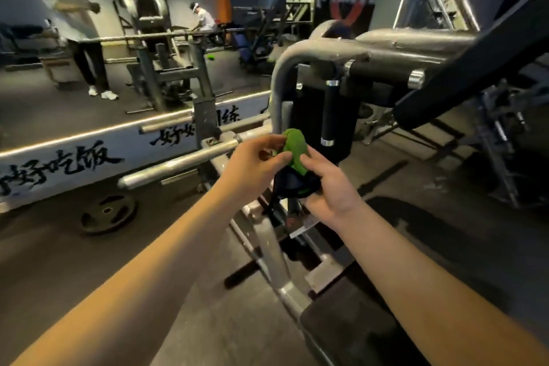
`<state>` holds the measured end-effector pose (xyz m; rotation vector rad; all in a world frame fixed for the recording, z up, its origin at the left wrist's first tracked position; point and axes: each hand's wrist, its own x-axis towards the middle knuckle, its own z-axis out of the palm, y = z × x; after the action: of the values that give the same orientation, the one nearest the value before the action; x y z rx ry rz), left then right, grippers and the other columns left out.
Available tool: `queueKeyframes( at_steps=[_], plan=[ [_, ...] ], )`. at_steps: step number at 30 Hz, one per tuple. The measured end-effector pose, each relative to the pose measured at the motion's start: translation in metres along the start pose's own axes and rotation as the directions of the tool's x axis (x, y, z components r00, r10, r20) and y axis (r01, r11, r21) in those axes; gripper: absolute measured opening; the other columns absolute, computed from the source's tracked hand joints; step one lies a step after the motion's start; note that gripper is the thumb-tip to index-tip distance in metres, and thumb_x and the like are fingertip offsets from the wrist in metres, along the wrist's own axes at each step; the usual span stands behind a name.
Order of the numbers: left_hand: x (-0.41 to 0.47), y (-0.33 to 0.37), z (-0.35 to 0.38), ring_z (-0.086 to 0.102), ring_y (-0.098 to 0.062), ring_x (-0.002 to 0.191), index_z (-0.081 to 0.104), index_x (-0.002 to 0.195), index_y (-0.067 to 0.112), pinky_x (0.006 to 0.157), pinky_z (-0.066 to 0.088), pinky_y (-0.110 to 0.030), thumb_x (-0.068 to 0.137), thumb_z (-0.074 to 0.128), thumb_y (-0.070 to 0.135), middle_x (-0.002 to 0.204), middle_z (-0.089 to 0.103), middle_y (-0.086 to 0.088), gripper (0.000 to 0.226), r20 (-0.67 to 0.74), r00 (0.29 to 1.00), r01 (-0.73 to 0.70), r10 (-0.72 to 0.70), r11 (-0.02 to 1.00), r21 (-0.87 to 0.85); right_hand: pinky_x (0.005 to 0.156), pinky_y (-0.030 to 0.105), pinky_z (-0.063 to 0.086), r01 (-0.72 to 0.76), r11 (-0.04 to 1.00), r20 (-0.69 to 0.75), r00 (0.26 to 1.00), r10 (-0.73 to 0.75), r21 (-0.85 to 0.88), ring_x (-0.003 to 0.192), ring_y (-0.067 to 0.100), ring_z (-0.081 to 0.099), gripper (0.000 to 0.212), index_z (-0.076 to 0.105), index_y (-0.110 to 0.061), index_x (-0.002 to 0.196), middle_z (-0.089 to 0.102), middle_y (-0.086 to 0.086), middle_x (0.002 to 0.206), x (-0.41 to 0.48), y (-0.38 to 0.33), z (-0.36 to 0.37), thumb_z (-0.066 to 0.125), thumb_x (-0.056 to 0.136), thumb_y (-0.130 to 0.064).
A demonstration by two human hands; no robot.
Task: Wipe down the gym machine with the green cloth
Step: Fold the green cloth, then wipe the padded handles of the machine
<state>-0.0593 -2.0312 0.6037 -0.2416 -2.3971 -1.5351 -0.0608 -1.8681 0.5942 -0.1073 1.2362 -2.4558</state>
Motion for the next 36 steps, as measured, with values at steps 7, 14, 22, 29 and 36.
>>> queueKeyframes(
  at_steps=[7,14,22,29,36],
  plan=[
    [0.119,0.003,-0.004,0.07,-0.002,0.09,0.074,0.109,0.035,0.084,0.058,-0.029,0.097,0.07,0.025,0.095,0.075,0.009,0.016,0.157,0.973,-0.146,0.171,0.977,-0.156,0.101,0.044,0.053,0.189,0.981,-0.223,0.956,-0.192,-0.034,0.118,0.027,0.068,0.032,0.065,-0.023,0.133,0.072,0.01,0.124,0.077,-0.043,0.013,0.053,0.104,-0.017],
    [0.209,-0.003,-0.005,0.068,-0.007,0.102,0.075,0.114,0.026,0.095,0.056,-0.044,0.097,0.068,0.033,0.105,0.073,0.009,0.019,0.242,0.881,-0.345,0.406,0.903,-0.257,0.103,0.044,0.052,0.408,0.912,-0.383,0.837,-0.39,-0.037,0.12,0.029,0.066,0.031,0.064,-0.019,0.133,0.07,0.014,0.126,0.124,-0.067,0.031,0.052,0.104,-0.019],
    [0.295,0.019,-0.019,0.069,-0.006,0.099,0.076,0.112,0.028,0.094,0.056,-0.038,0.097,0.068,0.032,0.103,0.075,0.011,0.017,0.395,0.645,-0.477,0.655,0.748,-0.462,0.097,0.039,0.055,0.606,0.767,-0.566,0.564,-0.602,-0.211,0.116,0.027,0.067,0.034,0.06,-0.011,0.137,0.067,0.019,0.131,0.152,-0.086,0.084,0.049,0.105,-0.016],
    [0.331,0.061,0.006,0.057,0.011,0.061,0.077,0.105,0.027,0.061,0.042,-0.013,0.098,0.066,0.033,0.064,0.065,0.029,0.014,0.506,0.47,-0.43,0.723,0.689,-0.584,0.102,0.044,0.052,0.633,0.671,-0.63,0.35,-0.693,-0.386,0.118,0.031,0.066,0.033,0.064,-0.009,0.133,0.069,0.018,0.126,0.141,-0.122,0.099,0.047,0.105,-0.014],
    [0.341,0.125,0.051,0.061,0.013,0.072,0.077,0.107,0.018,0.064,0.043,-0.004,0.103,0.06,0.024,0.088,0.072,0.014,0.019,0.544,0.318,-0.385,0.777,0.63,-0.675,0.071,0.034,0.063,0.67,0.574,-0.679,0.139,-0.72,-0.471,0.086,0.025,0.075,0.026,0.069,-0.008,0.112,0.075,0.015,0.101,0.12,-0.167,0.1,0.044,0.106,-0.011]
  ],
)
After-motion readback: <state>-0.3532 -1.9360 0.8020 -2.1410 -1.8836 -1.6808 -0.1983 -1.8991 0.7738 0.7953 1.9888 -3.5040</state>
